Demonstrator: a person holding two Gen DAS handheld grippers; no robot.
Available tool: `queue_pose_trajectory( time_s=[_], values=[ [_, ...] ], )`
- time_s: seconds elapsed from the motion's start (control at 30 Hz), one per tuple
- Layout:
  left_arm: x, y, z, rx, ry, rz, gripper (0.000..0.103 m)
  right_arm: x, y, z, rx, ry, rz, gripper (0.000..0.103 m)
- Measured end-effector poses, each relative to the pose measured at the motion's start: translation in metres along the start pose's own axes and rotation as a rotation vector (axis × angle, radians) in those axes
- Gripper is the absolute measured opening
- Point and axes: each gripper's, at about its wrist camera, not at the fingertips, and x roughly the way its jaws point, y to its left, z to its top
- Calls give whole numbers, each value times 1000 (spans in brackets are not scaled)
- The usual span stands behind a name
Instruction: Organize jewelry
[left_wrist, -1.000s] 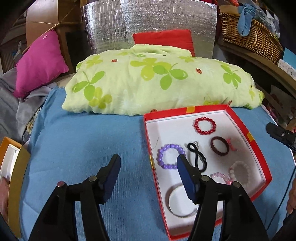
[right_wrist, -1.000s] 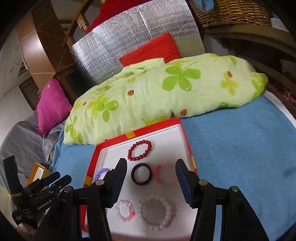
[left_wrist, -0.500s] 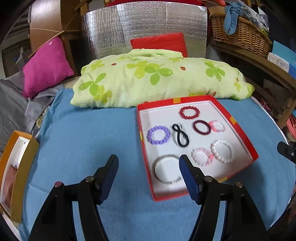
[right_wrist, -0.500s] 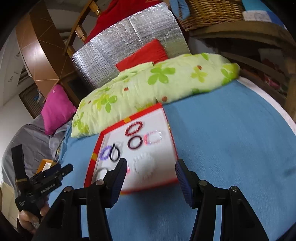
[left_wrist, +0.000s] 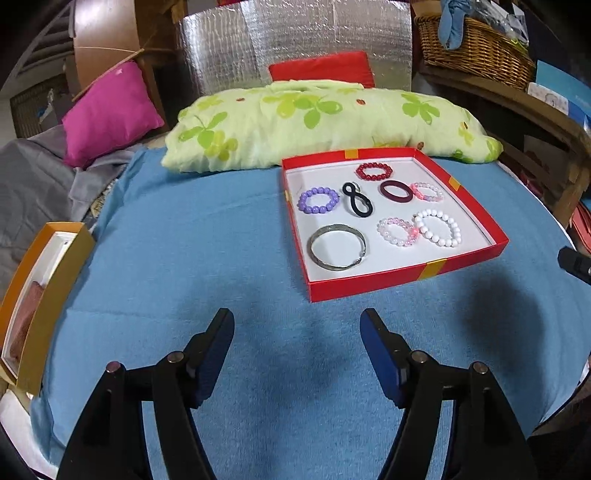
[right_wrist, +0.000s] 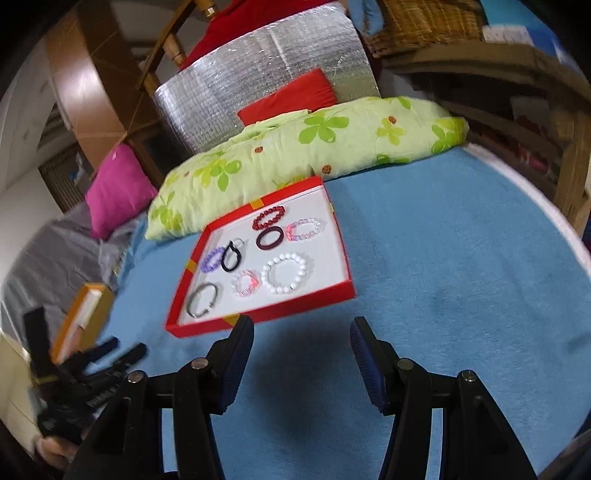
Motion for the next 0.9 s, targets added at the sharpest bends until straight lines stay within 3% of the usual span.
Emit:
queue_pose_trajectory(
  time_s=[0.3, 0.9],
  values=[
    [-7, 1, 1, -28, -28, 57, 79, -5, 25, -13, -161, -20, -71, 60],
    [-6, 1, 4, -25, -41, 56, 81, 5, 45, -7, -210, -50, -95, 60]
  ],
)
